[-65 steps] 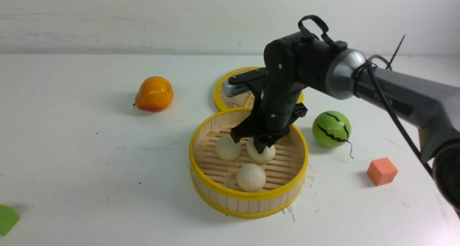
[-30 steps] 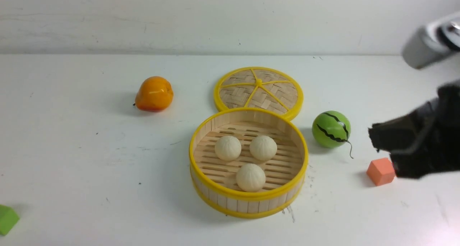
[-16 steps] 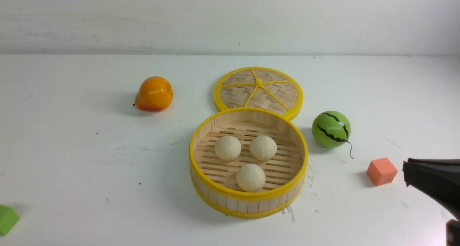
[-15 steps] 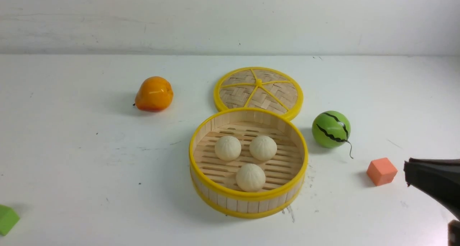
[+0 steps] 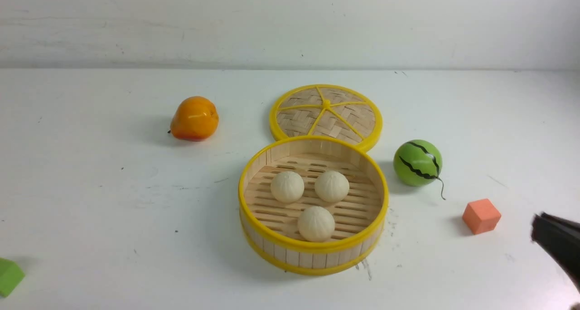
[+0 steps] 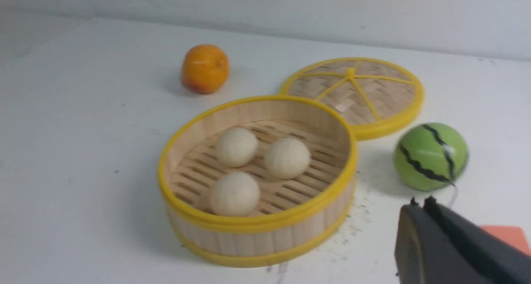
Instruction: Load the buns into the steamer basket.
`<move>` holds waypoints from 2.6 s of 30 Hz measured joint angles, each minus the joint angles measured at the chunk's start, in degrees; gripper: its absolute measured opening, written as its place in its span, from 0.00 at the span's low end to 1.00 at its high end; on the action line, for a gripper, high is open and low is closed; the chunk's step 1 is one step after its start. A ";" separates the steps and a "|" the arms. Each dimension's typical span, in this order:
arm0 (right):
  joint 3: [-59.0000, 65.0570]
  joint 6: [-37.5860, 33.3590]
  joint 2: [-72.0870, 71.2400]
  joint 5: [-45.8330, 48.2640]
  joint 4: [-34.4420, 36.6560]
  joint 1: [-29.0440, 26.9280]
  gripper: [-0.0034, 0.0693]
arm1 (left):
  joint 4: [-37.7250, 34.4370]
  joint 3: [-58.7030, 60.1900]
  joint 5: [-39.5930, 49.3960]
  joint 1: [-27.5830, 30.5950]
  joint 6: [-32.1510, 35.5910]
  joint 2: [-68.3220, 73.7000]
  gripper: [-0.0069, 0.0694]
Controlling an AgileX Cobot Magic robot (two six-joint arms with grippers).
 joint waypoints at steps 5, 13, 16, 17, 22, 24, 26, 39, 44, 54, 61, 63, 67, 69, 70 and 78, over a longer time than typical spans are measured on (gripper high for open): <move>9.72 0.00 -11.95 2.55 -3.84 -13.79 0.02 | 0.00 0.00 0.00 0.00 0.00 0.00 0.19; 16.51 0.00 -24.73 11.36 -6.27 -25.38 0.02 | 0.00 0.00 0.00 0.00 0.00 0.00 0.19; 16.64 0.00 -27.68 16.52 -6.71 -25.96 0.02 | 0.00 0.00 0.00 0.00 0.00 0.00 0.20; 16.46 0.00 -28.07 17.45 -6.90 -26.00 0.02 | 0.00 0.00 -0.06 0.00 0.00 0.00 0.20; 16.28 0.00 -28.12 18.50 -7.40 -26.00 0.02 | 0.04 0.00 0.01 0.00 0.00 0.00 0.21; 16.28 0.00 -28.12 18.50 -7.40 -26.00 0.02 | 0.04 0.00 0.01 0.00 0.00 0.00 0.21; 16.28 0.00 -28.12 18.55 -7.40 -26.00 0.02 | 0.04 0.00 0.01 0.00 0.00 0.00 0.21; 16.28 0.00 -28.12 18.55 -7.40 -26.00 0.02 | -0.01 0.00 0.01 0.00 0.00 0.00 0.23; 16.28 0.00 -28.12 18.55 -7.40 -26.00 0.03 | -0.01 0.00 0.01 0.00 0.00 0.00 0.24; 16.28 0.00 -28.12 18.60 -7.40 -26.00 0.04 | 3.87 1.92 -6.46 1.27 0.00 -0.61 0.23; 16.24 0.00 -28.12 18.70 -7.40 -26.00 0.05 | -7.60 14.25 -35.35 14.20 0.05 -6.80 0.07; 16.22 0.00 -28.12 18.70 -7.40 -26.00 0.05 | -11.36 20.19 -44.79 21.04 0.05 -10.71 0.07; 16.22 0.00 -28.12 18.70 -7.40 -26.00 0.06 | -9.62 24.93 -47.27 28.41 0.05 -15.08 0.07; 16.22 0.00 -28.12 18.70 -7.40 -26.00 0.06 | -6.64 28.13 -45.09 33.58 0.05 -17.43 0.07; 16.22 0.00 -28.12 18.70 -7.40 -26.00 0.06 | -6.06 28.73 -43.84 34.73 0.05 -17.70 0.07; 16.22 0.00 -28.12 18.76 -7.40 -26.00 0.07 | -4.59 29.84 -27.96 38.08 0.05 -17.84 0.07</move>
